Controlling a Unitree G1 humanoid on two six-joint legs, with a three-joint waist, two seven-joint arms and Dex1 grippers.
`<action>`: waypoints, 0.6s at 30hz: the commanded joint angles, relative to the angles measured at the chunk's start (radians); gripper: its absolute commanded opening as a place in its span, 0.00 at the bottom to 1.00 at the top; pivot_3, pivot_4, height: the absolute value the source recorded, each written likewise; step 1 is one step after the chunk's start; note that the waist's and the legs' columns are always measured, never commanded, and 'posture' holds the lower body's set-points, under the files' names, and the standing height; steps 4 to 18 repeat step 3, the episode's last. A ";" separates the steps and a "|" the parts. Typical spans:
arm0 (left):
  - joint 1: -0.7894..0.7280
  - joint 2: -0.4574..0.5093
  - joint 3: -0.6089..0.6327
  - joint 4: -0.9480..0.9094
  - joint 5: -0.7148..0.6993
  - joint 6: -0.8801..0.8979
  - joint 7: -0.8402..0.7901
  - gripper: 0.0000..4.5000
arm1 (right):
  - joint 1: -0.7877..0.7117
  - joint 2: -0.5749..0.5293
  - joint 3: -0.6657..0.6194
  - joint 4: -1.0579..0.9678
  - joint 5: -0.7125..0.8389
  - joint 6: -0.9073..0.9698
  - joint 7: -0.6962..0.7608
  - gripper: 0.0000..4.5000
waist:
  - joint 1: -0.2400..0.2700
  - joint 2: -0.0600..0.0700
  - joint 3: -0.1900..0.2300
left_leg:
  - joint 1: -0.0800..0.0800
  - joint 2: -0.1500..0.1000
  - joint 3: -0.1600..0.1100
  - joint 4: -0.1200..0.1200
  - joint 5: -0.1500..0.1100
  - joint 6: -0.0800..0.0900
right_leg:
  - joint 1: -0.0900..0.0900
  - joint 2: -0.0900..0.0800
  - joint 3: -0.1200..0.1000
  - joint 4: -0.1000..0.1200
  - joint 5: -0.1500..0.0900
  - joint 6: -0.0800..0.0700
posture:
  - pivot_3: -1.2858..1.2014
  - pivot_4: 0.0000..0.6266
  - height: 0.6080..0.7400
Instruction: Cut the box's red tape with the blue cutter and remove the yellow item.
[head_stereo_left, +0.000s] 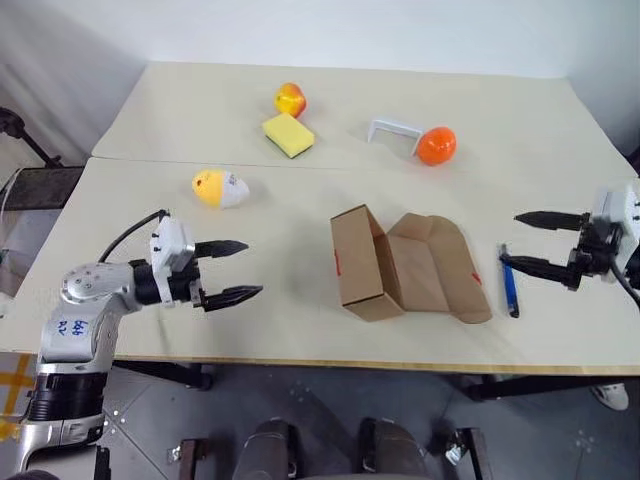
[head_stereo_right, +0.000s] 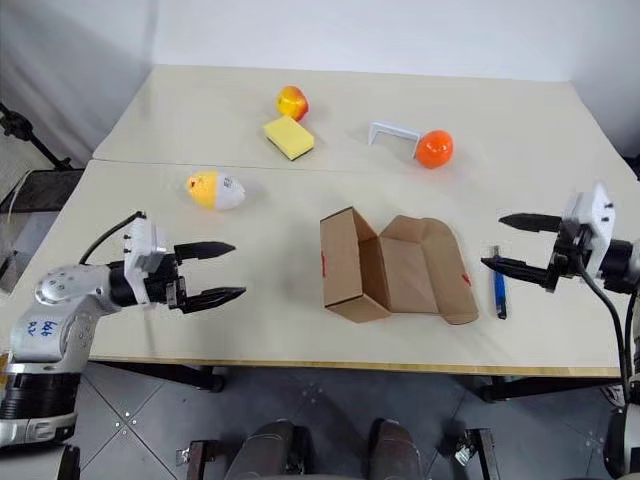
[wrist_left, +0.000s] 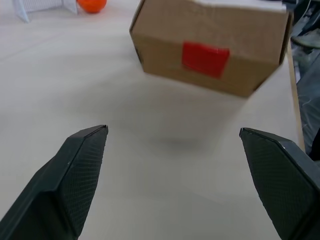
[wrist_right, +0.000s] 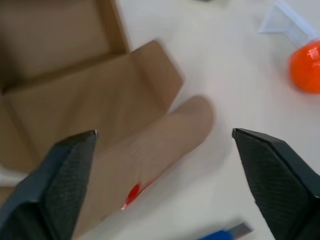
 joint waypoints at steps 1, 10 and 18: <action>0.057 0.035 0.060 -0.021 -0.026 -0.057 -0.020 1.00 | -0.053 -0.049 -0.001 0.131 -0.042 -0.076 0.054 1.00 | -0.006 0.001 0.000 | 0.000 0.000 0.000 0.000 0.000 0.000 | 0.000 0.000 0.000 0.000 0.000 0.000 | 0.52 0.24 1.00; 0.092 0.049 0.074 -0.045 -0.046 -0.056 -0.028 1.00 | -0.070 -0.044 0.011 0.164 -0.061 -0.084 0.041 1.00 | -0.008 0.001 0.000 | 0.000 0.000 0.000 -0.001 0.000 0.000 | 0.000 0.000 0.000 0.000 0.000 0.000 | 0.52 0.24 1.00; 0.092 0.049 0.074 -0.045 -0.046 -0.056 -0.028 1.00 | -0.070 -0.044 0.011 0.164 -0.061 -0.084 0.041 1.00 | -0.008 0.001 0.000 | 0.000 0.000 0.000 -0.001 0.000 0.000 | 0.000 0.000 0.000 0.000 0.000 0.000 | 0.52 0.24 1.00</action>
